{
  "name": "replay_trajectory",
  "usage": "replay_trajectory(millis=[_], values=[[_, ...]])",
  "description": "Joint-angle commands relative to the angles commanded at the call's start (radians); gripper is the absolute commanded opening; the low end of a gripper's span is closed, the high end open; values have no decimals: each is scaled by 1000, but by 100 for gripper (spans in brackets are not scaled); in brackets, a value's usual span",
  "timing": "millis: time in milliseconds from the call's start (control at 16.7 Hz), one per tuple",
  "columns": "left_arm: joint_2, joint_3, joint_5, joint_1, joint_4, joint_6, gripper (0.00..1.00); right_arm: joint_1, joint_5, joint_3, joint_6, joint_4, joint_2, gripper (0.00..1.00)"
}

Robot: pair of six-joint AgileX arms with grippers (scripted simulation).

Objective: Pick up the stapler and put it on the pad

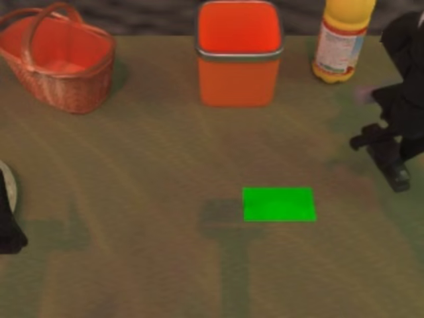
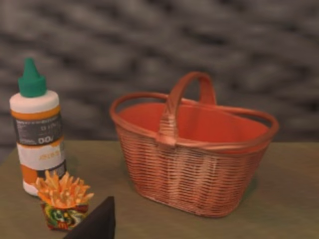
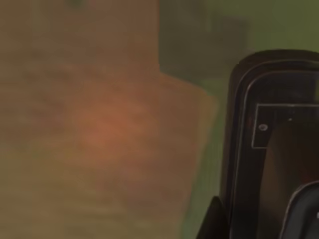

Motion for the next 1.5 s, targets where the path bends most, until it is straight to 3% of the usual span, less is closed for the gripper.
replay_trajectory(millis=[300, 660, 840, 1140, 1500], values=[[0, 0, 0, 0, 0, 0, 100, 3, 0, 103, -2, -170, -72, 0], [0, 0, 0, 0, 0, 0, 100, 2, 0, 106, 10, -173, -70, 0], [0, 0, 0, 0, 0, 0, 100, 27, 1, 136, 102, -189, -49, 0], [0, 0, 0, 0, 0, 0, 100, 100, 3, 213, 466, -235, -1, 0], [0, 0, 0, 0, 0, 0, 100, 219, 4, 280, 1189, -298, 44, 0]])
